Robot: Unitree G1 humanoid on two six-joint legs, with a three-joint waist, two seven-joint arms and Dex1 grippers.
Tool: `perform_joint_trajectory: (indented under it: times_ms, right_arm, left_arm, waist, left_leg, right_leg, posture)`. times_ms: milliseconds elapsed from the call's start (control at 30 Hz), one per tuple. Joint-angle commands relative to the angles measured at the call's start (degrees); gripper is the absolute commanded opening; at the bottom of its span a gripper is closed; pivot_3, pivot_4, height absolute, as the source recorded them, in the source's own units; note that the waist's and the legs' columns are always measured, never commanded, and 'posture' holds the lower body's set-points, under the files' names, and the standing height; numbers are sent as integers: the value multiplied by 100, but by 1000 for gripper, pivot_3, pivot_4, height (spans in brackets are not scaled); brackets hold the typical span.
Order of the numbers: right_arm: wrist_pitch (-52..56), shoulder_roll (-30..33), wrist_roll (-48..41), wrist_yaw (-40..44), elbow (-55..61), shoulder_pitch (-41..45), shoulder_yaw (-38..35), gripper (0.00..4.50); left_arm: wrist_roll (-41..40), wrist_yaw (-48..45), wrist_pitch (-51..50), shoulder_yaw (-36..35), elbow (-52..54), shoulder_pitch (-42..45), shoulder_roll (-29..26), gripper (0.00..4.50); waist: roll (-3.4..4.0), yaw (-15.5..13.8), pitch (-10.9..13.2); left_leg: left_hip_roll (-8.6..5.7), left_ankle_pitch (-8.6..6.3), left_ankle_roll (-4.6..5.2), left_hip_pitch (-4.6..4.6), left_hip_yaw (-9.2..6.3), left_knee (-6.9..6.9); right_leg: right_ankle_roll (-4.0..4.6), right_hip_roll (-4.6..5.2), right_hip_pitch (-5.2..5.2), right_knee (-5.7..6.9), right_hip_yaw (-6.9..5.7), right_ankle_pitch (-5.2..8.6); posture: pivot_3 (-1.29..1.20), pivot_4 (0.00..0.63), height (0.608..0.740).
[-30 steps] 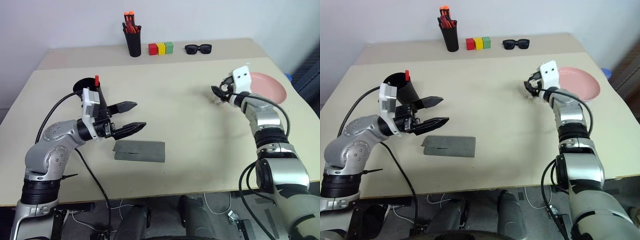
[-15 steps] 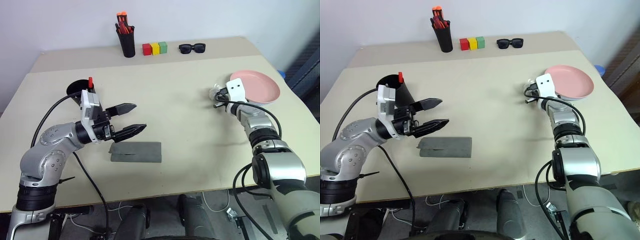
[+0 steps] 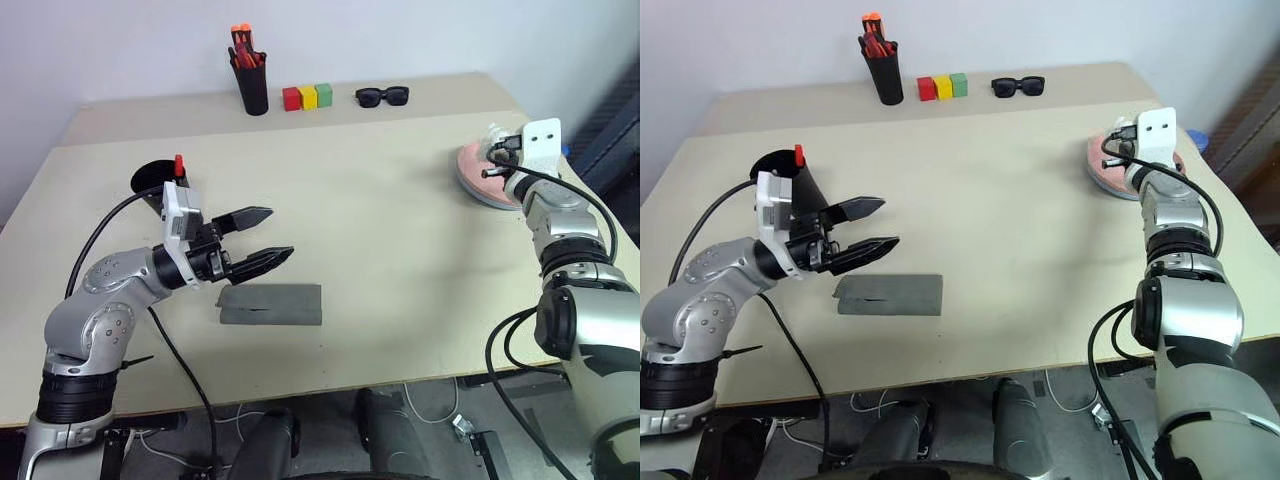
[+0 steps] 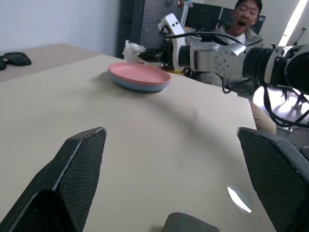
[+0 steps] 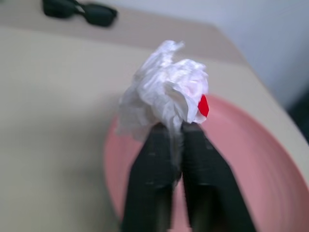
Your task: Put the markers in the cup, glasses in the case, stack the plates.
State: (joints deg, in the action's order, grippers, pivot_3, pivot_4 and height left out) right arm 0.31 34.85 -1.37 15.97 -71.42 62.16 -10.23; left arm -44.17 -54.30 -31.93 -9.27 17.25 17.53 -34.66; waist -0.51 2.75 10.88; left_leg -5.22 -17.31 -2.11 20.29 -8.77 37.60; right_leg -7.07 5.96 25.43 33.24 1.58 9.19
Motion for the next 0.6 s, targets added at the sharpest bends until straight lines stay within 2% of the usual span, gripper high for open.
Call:
perform_joint_trajectory:
  times_ms: [33,167,200,267,367,467,500,600]
  right_arm:
    - [-73,68,-74,-173,21,210,-141,2227]
    - [-352,152,68,-300,128,297,-56,4165]
    - [-397,182,123,-360,146,322,-14,4457]
    - [-574,130,-28,-110,342,371,-102,4457]
    - [-694,-162,-607,1162,1015,186,-269,4457]
    - [-586,-459,-1302,2972,3426,-1106,260,4457]
    - [-507,-459,-1482,3302,3938,-1397,309,4457]
    - [936,-536,-2588,3940,5885,-2154,504,4457]
  left_arm:
    - [-37,40,62,-77,146,22,-20,4500]
    - [-20,86,98,-128,163,-33,-34,4500]
    - [-27,107,93,-145,158,-42,-34,4500]
    - [-39,96,139,-226,151,-114,-50,4500]
    - [-33,105,226,-357,182,-234,-60,4500]
    - [-64,-24,351,-673,335,-657,-217,4500]
    - [-58,19,361,-678,412,-731,-219,4500]
    - [-119,81,368,-888,676,-1108,-313,4500]
  waist:
    - [0,-3,0]
    - [0,-17,0]
    - [0,-18,0]
    - [0,-12,0]
    - [1,10,0]
    - [-6,14,-8]
    - [-3,4,-9]
    - [7,-46,-2]
  left_leg:
    - [1,0,0,-2,4,-3]
    - [1,0,0,-2,9,-4]
    - [1,0,0,-2,9,-4]
    - [1,0,0,-2,10,-4]
    - [4,0,0,-4,13,-8]
    - [13,0,0,-12,15,-20]
    - [19,-4,6,-16,16,-27]
    - [20,-6,9,-5,18,-28]
  right_leg:
    - [0,0,0,0,3,0]
    - [0,0,1,-2,8,0]
    - [-1,0,1,-2,8,0]
    - [-1,0,1,-2,9,-1]
    - [-1,-3,4,-3,11,-1]
    - [-1,-10,4,-5,14,-1]
    - [0,-12,3,-2,13,0]
    - [0,-10,13,-2,13,-1]
  posture:
    - [0,150,740]
    - [0,150,740]
    - [0,150,740]
    - [0,150,740]
    - [0,150,740]
    - [0,150,740]
    - [0,150,740]
    - [0,150,740]
